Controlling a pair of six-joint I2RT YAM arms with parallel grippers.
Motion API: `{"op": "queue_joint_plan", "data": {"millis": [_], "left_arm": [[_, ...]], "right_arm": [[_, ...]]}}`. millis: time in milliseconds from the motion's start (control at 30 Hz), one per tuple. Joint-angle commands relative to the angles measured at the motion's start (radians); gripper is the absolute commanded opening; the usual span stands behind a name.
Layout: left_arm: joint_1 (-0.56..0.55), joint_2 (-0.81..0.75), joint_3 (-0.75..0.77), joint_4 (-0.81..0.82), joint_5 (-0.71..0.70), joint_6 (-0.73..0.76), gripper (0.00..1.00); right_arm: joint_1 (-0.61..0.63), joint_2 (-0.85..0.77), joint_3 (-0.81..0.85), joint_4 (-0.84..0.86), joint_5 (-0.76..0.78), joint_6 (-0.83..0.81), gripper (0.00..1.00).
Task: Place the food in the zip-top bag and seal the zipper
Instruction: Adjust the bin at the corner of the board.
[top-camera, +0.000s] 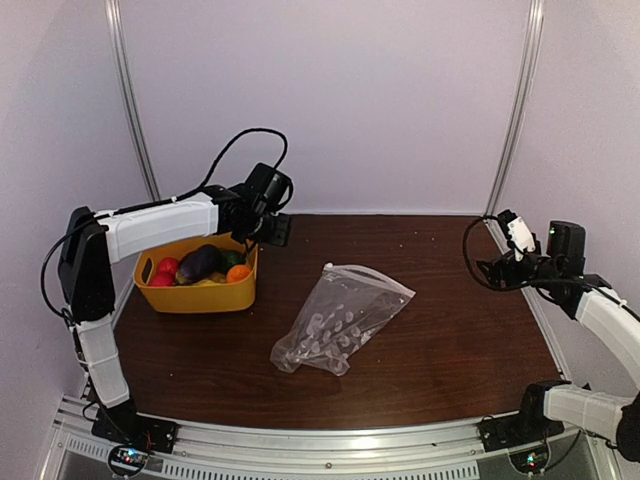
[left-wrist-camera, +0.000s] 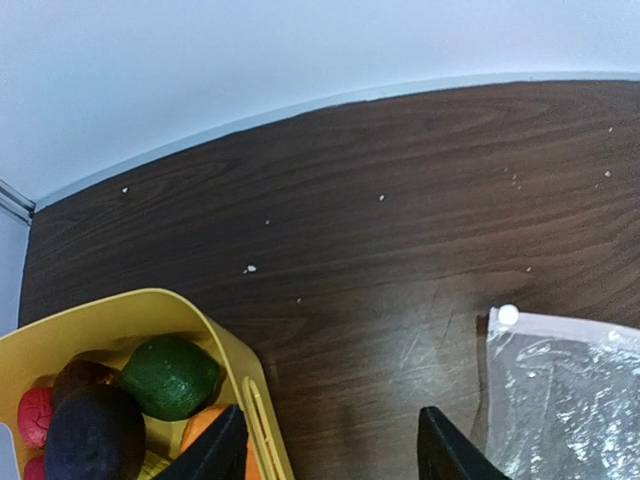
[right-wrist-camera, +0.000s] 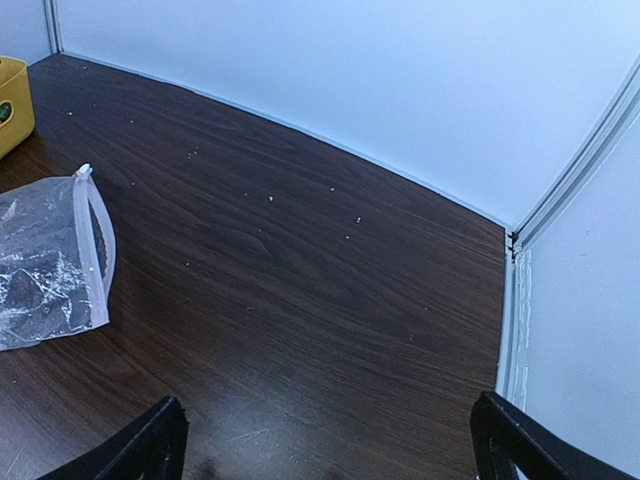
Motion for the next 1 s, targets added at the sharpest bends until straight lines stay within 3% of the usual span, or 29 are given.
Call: {"op": "queue_joint_plan", "data": {"millis": [0, 167, 300, 567, 800, 967], "left_arm": [[0.044, 0.030, 0.036, -0.108, 0.046, -0.081, 0.57], [0.066, 0.037, -0.006, -0.125, 0.064, -0.096, 0.47], [0.101, 0.070, -0.009, -0.135, 0.104, -0.109, 0.33], [0.130, 0.138, 0.022, -0.141, 0.129, -0.102, 0.32], [0.131, 0.179, 0.059, -0.157, 0.178, -0.085, 0.04], [0.102, 0.144, 0.034, -0.161, 0.246, -0.048, 0.00]], "right_arm": [[0.009, -0.011, 0.002, -0.023, -0.033, -0.034, 1.00], [0.012, -0.013, 0.003, -0.036, -0.048, -0.047, 1.00], [0.014, -0.020, -0.001, -0.039, -0.054, -0.060, 1.00], [0.014, -0.018, -0.001, -0.044, -0.054, -0.070, 1.00], [0.014, -0.014, -0.003, -0.048, -0.048, -0.080, 1.00], [0.013, -0.012, -0.004, -0.050, -0.047, -0.085, 1.00]]}}
